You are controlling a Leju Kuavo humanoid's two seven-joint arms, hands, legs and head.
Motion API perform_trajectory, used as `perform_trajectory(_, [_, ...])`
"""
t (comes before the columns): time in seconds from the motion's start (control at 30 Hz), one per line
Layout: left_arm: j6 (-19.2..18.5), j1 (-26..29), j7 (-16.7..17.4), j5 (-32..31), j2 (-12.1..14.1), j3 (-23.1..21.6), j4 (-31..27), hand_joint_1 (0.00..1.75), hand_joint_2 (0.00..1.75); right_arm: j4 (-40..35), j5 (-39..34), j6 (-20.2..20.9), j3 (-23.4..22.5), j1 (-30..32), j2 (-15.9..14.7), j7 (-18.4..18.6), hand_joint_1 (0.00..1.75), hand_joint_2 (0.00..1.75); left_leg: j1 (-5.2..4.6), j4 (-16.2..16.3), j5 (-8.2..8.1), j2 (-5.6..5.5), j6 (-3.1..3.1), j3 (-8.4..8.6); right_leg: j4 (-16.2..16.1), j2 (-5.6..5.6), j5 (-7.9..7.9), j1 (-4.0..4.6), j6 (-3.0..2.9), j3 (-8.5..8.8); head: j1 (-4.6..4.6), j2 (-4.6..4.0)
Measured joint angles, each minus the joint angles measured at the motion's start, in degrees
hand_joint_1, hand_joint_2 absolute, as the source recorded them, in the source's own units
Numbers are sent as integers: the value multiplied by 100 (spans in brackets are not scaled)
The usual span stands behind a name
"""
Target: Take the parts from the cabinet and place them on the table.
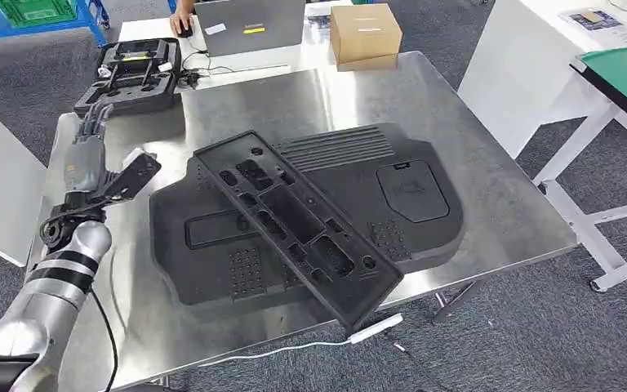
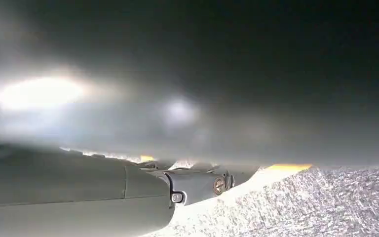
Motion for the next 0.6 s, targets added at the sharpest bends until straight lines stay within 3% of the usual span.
perform_trajectory(0.2, [-76,59,-70,172,-11,229,-35,0,0,0,-22,0,11,-1,0,-4,0,0,-1,0,0,0,0,-1,0,0,0,0,0,1,2,0])
perform_trajectory(0.37, [-459,223,-406,954,-33,515,-135,0,0,2,-83,0,59,-1,9,-22,0,0,-35,32,-44,0,60,-8,-9,3,-10,-29,33,10,-2,0])
perform_trajectory(0.47, [-654,315,-516,1301,-59,669,-225,0,0,2,-103,0,68,-2,7,-33,0,0,-33,1,-5,5,118,13,-23,9,6,-27,89,26,-2,0])
perform_trajectory(0.5, [-675,347,-544,1381,-85,719,-271,0,0,2,-109,0,79,-3,-15,-44,0,0,47,-82,50,25,139,56,37,4,-64,-11,86,-28,-8,0])
perform_trajectory(0.53, [-686,360,-572,1442,-98,751,-297,0,0,2,-120,0,90,-4,-13,-50,0,0,48,-106,61,29,158,69,216,-5,-213,1,77,-84,5,0])
perform_trajectory(0.6, [-723,423,-603,1567,-131,826,-347,0,0,2,-144,0,101,-8,-13,-57,0,0,69,-105,71,39,169,52,1078,-19,-634,-34,55,-453,29,0])
